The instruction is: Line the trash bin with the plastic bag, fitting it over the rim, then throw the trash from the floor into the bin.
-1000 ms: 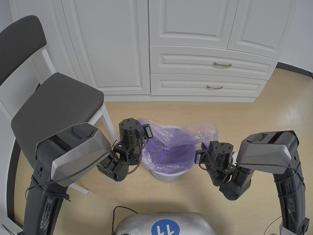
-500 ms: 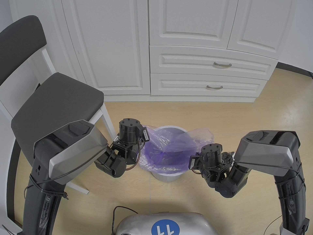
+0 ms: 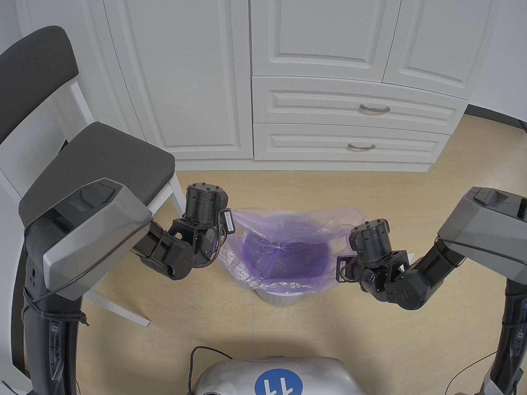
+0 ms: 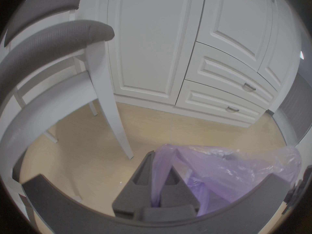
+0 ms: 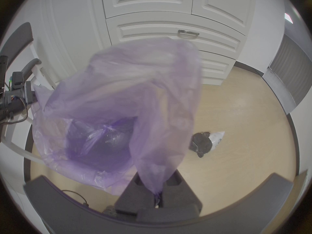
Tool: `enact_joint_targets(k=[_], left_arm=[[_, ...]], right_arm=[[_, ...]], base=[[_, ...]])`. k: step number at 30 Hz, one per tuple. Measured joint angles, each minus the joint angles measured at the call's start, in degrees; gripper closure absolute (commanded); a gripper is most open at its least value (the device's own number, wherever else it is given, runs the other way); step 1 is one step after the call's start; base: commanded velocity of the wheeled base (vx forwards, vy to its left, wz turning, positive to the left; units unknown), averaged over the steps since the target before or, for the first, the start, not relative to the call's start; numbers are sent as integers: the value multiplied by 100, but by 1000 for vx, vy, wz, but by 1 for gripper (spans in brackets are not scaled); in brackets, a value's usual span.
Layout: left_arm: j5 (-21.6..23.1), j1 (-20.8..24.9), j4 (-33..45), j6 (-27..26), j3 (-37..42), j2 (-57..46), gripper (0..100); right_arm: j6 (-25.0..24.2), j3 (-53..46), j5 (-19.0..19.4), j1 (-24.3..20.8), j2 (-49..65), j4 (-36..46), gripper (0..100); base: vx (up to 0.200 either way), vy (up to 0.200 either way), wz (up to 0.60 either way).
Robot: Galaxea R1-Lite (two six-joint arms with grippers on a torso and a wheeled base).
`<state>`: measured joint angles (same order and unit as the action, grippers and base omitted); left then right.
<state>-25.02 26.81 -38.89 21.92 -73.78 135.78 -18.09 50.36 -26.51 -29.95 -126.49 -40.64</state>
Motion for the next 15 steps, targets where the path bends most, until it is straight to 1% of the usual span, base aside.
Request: enact_joint_targets(k=[4,6,9,15], left_arm=[[4,-55,284,-273,236,-290,100],[6,-99,345,-539,413,-416,100],[2,-132,325,-912,675,-549,100],[6,-148,276,-1134,1024,-725,100]], right_arm=[[239,-163,-4,24,378,633,100],[427,-295,-2,20,579,852,100],[701,-518,-6,24,811,961,100],[1270,-968,-4,24,1103,1013,100]], base=[[0,0,0],[0,0,0],[0,0,0],[0,0,0]])
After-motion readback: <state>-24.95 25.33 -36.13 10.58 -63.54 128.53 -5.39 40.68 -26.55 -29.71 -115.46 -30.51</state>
